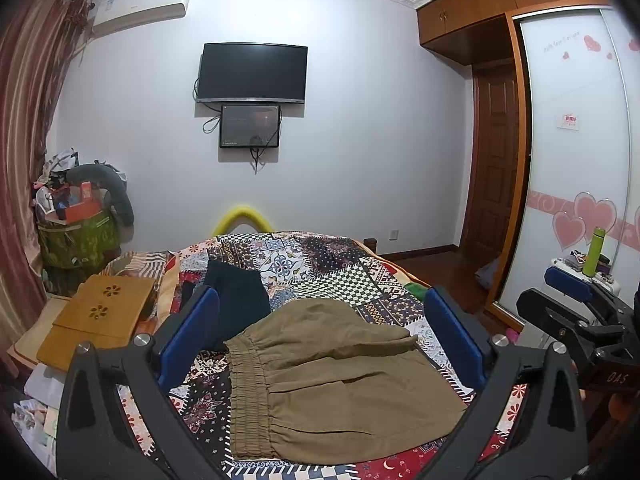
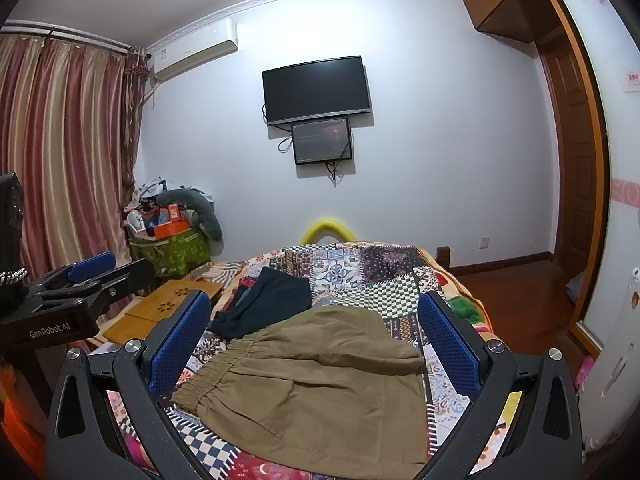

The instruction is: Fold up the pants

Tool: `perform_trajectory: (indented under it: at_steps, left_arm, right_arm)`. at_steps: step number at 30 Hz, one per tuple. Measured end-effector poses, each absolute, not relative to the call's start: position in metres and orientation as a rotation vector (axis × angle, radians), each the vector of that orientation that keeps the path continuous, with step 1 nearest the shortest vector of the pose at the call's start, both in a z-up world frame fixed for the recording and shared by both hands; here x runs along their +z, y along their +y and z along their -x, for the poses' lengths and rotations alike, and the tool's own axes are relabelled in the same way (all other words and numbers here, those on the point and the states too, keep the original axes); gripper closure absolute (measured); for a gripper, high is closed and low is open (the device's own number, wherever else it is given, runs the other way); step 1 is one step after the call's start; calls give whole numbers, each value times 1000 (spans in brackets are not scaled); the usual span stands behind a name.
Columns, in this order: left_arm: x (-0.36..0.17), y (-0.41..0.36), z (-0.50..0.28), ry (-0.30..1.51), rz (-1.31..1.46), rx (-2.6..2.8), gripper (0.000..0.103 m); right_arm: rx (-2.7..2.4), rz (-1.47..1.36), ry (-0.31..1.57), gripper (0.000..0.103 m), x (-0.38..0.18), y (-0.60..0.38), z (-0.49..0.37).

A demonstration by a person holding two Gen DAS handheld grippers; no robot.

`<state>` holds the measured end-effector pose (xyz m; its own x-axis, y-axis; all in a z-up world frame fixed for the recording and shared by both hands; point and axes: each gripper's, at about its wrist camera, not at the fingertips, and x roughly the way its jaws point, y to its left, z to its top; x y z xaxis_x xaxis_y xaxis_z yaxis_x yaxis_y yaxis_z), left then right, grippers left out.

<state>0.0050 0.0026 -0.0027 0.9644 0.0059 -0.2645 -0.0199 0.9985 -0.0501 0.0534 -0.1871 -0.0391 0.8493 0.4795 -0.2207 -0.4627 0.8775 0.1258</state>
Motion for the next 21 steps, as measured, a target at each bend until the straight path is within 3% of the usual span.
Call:
perform_trajectory:
  at_steps: [21]
  left_arm:
    - [-7,1,-9,274,48,20,0]
  right_arm:
    - [486,-75,265,0,-43,-190,-59]
